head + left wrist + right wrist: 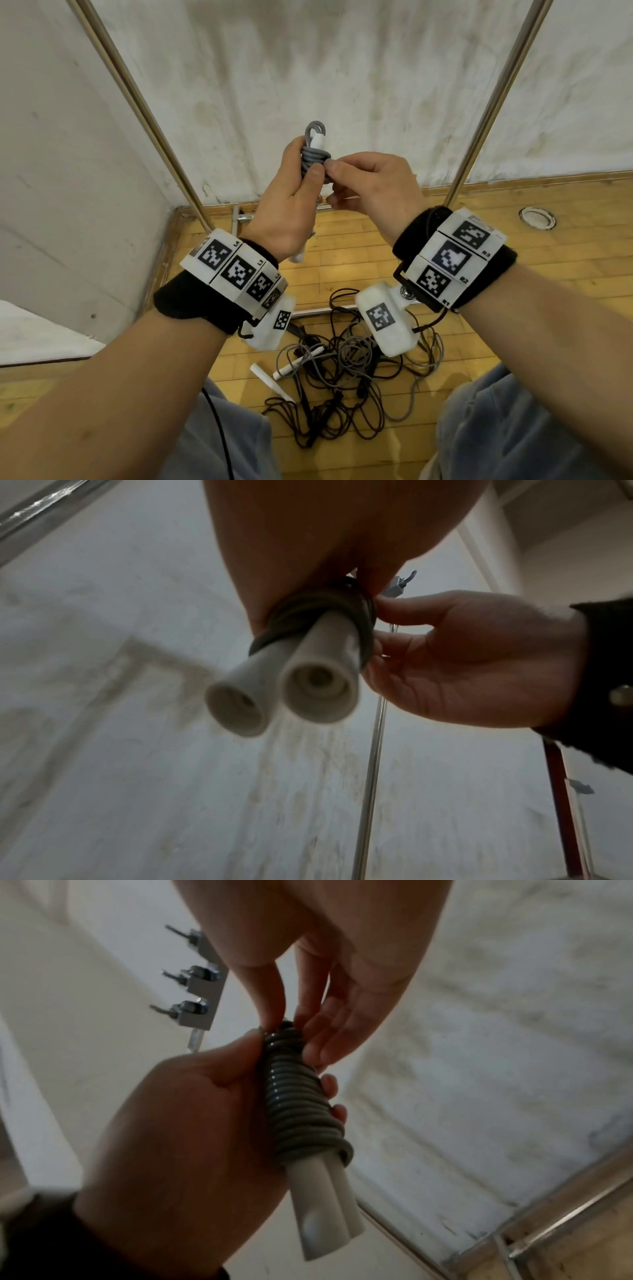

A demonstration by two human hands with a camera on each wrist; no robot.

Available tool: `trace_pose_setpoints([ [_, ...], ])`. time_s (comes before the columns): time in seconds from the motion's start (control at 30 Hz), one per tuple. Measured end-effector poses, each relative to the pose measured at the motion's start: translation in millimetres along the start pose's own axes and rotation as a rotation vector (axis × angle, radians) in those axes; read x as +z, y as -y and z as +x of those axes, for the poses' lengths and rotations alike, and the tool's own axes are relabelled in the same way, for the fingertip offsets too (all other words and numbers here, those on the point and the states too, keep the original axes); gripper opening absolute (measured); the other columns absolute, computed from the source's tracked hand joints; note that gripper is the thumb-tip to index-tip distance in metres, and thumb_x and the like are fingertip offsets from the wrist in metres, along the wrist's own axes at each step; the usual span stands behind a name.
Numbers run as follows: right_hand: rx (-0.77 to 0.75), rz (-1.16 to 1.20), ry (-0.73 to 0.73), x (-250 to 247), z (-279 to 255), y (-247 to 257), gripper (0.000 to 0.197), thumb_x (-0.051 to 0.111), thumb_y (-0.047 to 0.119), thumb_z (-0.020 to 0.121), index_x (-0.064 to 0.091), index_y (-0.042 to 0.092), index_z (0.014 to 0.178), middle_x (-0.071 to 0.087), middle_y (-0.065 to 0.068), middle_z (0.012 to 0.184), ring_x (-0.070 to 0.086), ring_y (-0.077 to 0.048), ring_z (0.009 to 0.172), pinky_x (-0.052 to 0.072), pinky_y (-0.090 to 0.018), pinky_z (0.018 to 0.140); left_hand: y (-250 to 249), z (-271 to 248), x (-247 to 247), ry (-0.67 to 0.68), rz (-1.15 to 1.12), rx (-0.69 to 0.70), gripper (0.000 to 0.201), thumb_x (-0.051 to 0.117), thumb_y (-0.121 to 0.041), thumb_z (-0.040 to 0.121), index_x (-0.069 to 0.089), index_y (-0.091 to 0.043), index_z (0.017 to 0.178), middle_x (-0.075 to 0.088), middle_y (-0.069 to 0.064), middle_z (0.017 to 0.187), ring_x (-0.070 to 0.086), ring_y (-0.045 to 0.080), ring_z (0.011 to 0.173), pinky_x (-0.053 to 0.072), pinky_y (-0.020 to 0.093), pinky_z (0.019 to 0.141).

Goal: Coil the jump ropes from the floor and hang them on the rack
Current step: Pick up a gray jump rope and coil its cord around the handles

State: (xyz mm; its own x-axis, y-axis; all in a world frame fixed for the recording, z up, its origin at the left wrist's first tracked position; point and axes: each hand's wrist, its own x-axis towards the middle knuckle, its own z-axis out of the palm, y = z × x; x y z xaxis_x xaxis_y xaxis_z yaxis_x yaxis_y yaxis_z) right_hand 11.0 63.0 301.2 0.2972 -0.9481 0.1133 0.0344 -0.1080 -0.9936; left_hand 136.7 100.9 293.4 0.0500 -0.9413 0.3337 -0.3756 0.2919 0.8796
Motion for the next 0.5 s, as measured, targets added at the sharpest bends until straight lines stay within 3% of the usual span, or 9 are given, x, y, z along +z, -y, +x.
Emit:
trace_pose_setpoints([
  [0.1, 0.029, -0.004, -0.020, 3, 1, -2, 0.015, 0.063, 0.011, 0.085, 0.068, 0.007, 0.072, 0.062, -0.004, 0.062, 0.058, -0.019, 0.054, 0.055, -0.036, 0.065, 6, -1, 0, 0.009, 0.025, 0.050, 0.035, 0.032, -0.024, 0.096, 0.035, -0.016, 0.130, 0.051, -0.013, 0.097, 0.052, -0.006, 0.083, 0.044, 0.019, 0.079],
  [0.17, 0.020, -0.066, -0.061, 5, 3, -4, 0.022, 0.058, 0.010, 0.083, 0.064, 0.012, 0.062, 0.058, 0.004, 0.050, 0.057, -0.018, 0.051, 0.054, -0.036, 0.062, 7, -1, 1, 0.002, 0.059, 0.076, 0.034, 0.033, -0.022, 0.096, 0.036, -0.015, 0.129, 0.051, -0.014, 0.098, 0.052, -0.010, 0.083, 0.040, 0.009, 0.075],
  [0.23, 0.003, -0.140, -0.103, 3, 7, -5, 0.028, 0.054, 0.014, 0.081, 0.059, 0.018, 0.054, 0.055, 0.006, 0.044, 0.057, -0.018, 0.050, 0.054, -0.040, 0.061, 7, 0, 4, -0.008, 0.100, 0.082, 0.031, 0.034, -0.020, 0.098, 0.038, -0.015, 0.128, 0.052, -0.013, 0.095, 0.053, -0.009, 0.077, 0.040, 0.008, 0.068],
  [0.33, -0.008, -0.182, -0.113, -3, 13, -5, 0.027, 0.051, 0.018, 0.081, 0.055, 0.019, 0.054, 0.055, 0.005, 0.042, 0.058, -0.018, 0.051, 0.053, -0.040, 0.062, 4, 3, 8, -0.053, 0.135, 0.071, 0.025, 0.035, -0.021, 0.097, 0.041, -0.022, 0.122, 0.056, -0.014, 0.090, 0.055, -0.012, 0.071, 0.040, 0.008, 0.057],
  [0.43, 0.012, -0.189, -0.120, -8, 18, -7, 0.021, 0.049, 0.017, 0.084, 0.057, 0.014, 0.065, 0.056, 0.006, 0.044, 0.059, -0.017, 0.050, 0.054, -0.039, 0.063, 3, 5, 11, -0.069, 0.135, 0.040, 0.023, 0.037, -0.029, 0.095, 0.043, -0.025, 0.116, 0.059, -0.013, 0.089, 0.056, -0.011, 0.069, 0.038, 0.010, 0.057],
  [0.5, 0.039, -0.149, -0.126, -7, 19, -9, 0.018, 0.047, 0.014, 0.088, 0.060, 0.007, 0.077, 0.060, 0.001, 0.056, 0.060, -0.016, 0.050, 0.055, -0.041, 0.065, 4, 6, 14, -0.086, 0.162, 0.013, 0.022, 0.040, -0.034, 0.096, 0.043, -0.025, 0.115, 0.059, -0.014, 0.087, 0.058, -0.005, 0.073, 0.040, 0.014, 0.061],
])
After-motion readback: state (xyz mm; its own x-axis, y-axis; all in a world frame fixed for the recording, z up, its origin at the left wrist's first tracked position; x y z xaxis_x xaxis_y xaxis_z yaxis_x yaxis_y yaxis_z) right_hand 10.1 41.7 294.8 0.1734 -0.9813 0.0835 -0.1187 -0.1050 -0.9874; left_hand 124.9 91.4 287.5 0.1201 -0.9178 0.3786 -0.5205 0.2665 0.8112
